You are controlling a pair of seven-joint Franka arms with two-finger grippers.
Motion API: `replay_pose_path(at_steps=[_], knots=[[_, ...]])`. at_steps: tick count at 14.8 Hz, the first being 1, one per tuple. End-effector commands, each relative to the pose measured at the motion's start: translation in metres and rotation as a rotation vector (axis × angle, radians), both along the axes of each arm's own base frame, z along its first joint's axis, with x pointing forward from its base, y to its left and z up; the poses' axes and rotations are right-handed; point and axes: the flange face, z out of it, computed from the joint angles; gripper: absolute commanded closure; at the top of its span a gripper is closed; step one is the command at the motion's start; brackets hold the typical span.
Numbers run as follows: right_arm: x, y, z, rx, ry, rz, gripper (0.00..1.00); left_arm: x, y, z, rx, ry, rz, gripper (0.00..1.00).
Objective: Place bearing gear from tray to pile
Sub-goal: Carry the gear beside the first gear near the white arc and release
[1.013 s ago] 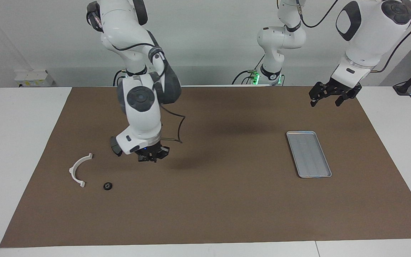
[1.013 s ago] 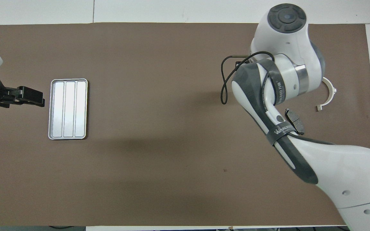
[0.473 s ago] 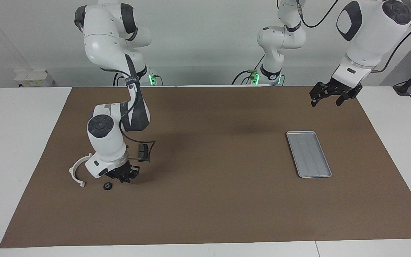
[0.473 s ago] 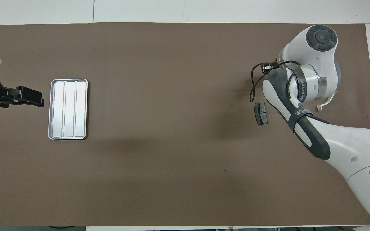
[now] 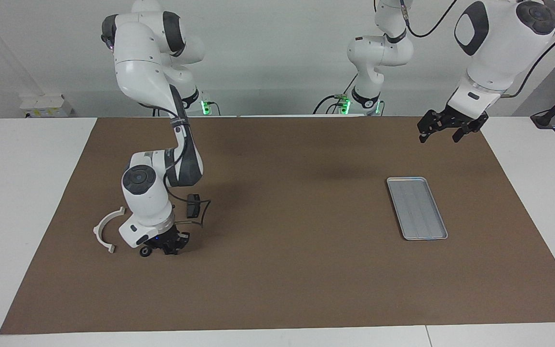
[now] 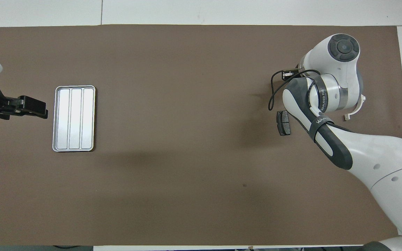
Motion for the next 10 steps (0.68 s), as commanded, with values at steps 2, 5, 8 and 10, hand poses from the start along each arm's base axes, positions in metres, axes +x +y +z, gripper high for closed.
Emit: replay_pose_path(at_steps=[2,5,8,10], knots=[[-0.003,0.000,-0.006,0.026,0.000,-0.038,0.00,-0.007,0.003,0.002,-0.002,0.012,-0.012,0.00],[-0.004,0.003,0.002,0.025,0.002,-0.034,0.00,-0.008,0.004,0.002,-0.002,0.012,-0.012,0.00],[-0.003,0.003,0.008,0.025,-0.009,-0.031,0.00,-0.008,0.003,0.002,-0.002,0.009,-0.014,0.00],[-0.003,0.003,0.017,0.026,-0.023,-0.031,0.00,-0.008,0.003,0.002,-0.002,0.010,-0.012,0.00]])
